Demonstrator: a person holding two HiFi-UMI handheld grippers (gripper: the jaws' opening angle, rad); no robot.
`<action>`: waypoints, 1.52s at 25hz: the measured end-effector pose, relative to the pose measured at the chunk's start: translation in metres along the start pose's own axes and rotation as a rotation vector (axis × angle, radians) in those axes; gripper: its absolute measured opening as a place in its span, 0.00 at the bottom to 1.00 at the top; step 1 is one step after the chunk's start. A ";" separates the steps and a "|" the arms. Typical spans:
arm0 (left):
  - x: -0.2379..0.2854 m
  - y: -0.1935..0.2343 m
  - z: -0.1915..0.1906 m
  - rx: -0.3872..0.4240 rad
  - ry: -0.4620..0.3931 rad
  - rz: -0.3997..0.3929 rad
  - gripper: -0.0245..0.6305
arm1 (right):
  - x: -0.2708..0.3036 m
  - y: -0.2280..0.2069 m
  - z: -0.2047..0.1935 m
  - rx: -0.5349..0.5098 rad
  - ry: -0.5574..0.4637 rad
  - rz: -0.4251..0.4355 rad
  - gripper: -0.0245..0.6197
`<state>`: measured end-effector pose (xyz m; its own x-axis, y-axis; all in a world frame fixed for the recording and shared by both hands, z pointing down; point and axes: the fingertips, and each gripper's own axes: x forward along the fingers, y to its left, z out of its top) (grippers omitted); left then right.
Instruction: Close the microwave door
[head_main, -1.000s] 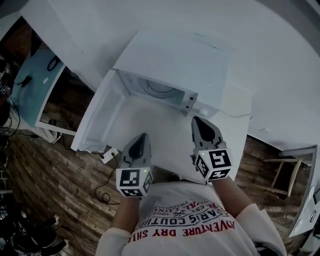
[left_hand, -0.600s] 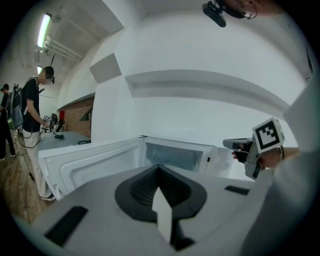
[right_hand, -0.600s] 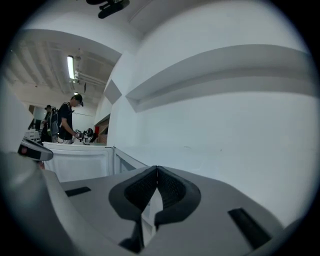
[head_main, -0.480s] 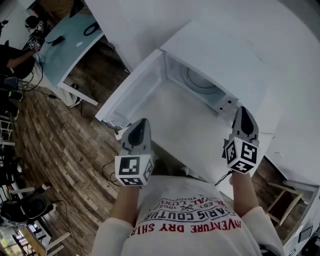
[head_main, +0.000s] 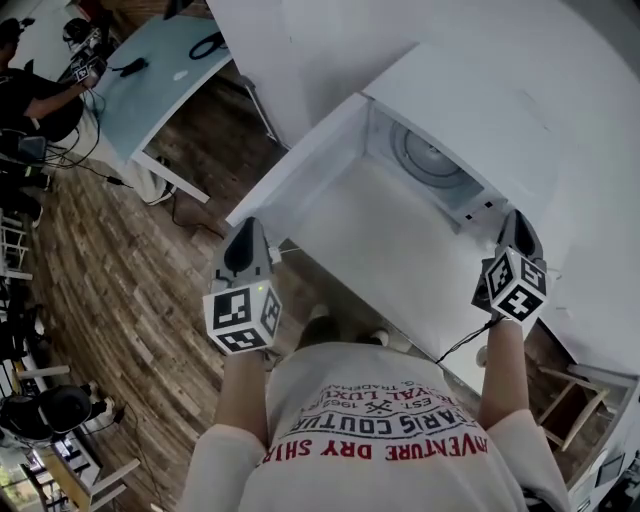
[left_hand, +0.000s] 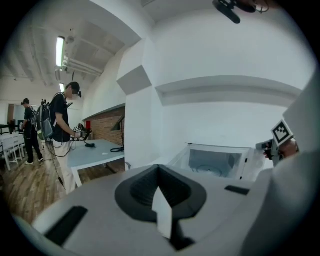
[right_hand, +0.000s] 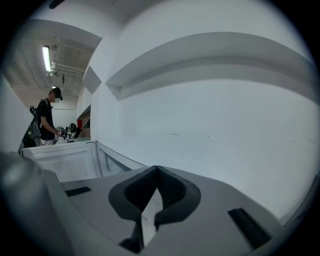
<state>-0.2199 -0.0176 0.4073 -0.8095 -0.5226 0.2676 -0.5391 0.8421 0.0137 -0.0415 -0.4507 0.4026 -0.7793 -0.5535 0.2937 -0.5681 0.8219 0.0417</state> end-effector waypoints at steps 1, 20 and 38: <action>0.000 0.008 0.000 -0.003 0.001 0.016 0.03 | 0.000 0.000 0.000 0.005 0.007 -0.003 0.06; 0.023 0.080 -0.038 0.011 0.117 0.044 0.03 | 0.000 -0.003 -0.002 0.006 0.007 -0.033 0.06; 0.011 -0.010 -0.050 -0.034 0.080 -0.260 0.03 | -0.001 -0.004 0.000 0.056 0.005 0.032 0.06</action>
<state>-0.2114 -0.0250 0.4584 -0.6235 -0.7104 0.3265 -0.7169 0.6861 0.1238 -0.0389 -0.4537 0.4021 -0.7960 -0.5266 0.2985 -0.5571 0.8302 -0.0209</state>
